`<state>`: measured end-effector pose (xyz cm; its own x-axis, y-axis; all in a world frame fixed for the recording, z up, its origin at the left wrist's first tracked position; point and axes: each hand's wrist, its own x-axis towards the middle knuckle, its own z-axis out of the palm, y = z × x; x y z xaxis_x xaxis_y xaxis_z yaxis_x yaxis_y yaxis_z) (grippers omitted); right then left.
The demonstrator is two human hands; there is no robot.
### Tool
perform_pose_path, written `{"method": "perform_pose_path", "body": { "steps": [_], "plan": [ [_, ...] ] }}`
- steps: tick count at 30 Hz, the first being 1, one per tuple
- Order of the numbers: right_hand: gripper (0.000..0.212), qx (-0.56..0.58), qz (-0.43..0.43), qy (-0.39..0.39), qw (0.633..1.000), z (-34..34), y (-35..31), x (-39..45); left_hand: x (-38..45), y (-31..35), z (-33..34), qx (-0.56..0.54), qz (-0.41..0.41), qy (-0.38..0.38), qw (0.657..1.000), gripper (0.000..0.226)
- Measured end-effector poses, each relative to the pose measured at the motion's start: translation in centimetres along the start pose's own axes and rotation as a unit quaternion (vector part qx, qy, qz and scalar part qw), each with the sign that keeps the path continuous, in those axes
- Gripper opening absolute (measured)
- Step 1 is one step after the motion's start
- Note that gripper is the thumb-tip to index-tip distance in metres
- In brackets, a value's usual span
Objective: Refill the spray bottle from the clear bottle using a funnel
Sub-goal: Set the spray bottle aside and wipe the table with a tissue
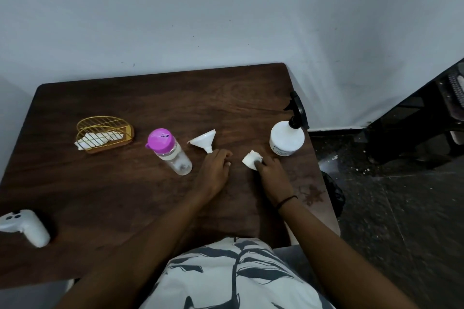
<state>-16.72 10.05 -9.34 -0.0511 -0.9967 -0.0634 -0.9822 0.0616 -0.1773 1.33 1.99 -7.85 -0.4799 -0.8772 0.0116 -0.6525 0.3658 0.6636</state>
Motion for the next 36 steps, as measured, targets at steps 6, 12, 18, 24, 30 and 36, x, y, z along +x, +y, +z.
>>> {"method": "perform_pose_path", "body": {
  "steps": [6, 12, 18, 24, 30, 36],
  "plan": [
    [0.023, 0.084, -0.016, -0.018, 0.996, 0.3, -3.7, -4.5, -0.4, 0.2, -0.2, -0.027, -0.021, 0.011, 0.999, 0.03],
    [0.02, 0.098, -0.109, -0.035, 0.989, 0.4, -5.0, -0.6, -1.0, -0.2, -0.7, -0.039, -0.029, 0.008, 0.999, 0.036],
    [0.029, 0.066, 0.023, -0.007, 0.998, -0.7, -0.7, 1.8, -0.5, 1.0, -0.5, -0.026, -0.035, 0.016, 0.999, 0.037],
    [0.012, 0.146, 0.079, 0.012, 0.986, -1.1, -1.4, -4.4, -0.7, 1.4, -0.6, -0.036, -0.03, 0.024, 0.999, 0.04],
    [0.025, 0.097, -0.138, -0.026, 0.985, -0.2, -5.6, -5.2, -1.1, 1.1, -0.9, -0.065, -0.054, 0.024, 0.996, 0.043],
    [0.036, 0.08, -0.104, -0.069, 0.989, 0.1, -4.4, 2.8, -1.1, 1.3, -1.1, -0.074, -0.067, 0.032, 0.994, 0.033]
  ]
}}
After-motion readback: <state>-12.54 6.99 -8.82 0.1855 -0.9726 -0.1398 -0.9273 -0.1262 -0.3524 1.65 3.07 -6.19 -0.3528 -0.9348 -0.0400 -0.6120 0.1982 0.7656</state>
